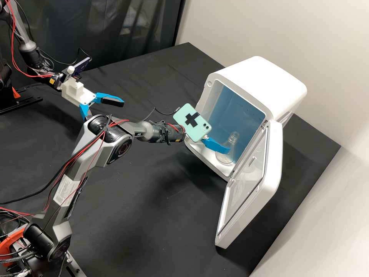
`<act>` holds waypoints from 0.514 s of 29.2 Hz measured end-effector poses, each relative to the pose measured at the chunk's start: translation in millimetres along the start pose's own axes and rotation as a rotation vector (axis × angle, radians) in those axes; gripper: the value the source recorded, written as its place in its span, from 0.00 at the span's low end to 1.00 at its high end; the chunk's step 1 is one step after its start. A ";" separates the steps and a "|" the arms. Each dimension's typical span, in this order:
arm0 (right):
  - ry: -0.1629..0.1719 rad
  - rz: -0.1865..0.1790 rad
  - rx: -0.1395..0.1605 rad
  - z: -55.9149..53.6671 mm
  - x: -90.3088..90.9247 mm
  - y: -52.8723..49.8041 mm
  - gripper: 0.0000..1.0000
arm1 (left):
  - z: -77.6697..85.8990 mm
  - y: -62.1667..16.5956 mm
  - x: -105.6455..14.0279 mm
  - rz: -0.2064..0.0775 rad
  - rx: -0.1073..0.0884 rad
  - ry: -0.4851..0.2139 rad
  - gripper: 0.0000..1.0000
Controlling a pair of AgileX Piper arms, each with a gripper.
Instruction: Take the flask out of the incubator
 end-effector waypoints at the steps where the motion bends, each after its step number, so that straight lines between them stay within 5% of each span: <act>1: 0.001 0.004 -0.002 -1.3 2.0 0.3 1.00 | -0.1 0.1 0.0 0.001 -0.001 0.001 1.00; 11: -0.017 0.019 -0.055 -13.4 17.7 -1.2 1.00 | -0.1 0.1 0.0 0.001 -0.001 0.001 1.00; 12: -0.017 0.019 -0.055 -13.4 18.1 -1.4 0.00 | -0.1 0.1 0.0 0.001 -0.001 0.001 1.00; 15: -0.015 0.019 -0.043 -13.4 18.3 -1.8 0.00 | -0.1 0.1 0.0 0.001 -0.001 0.001 1.00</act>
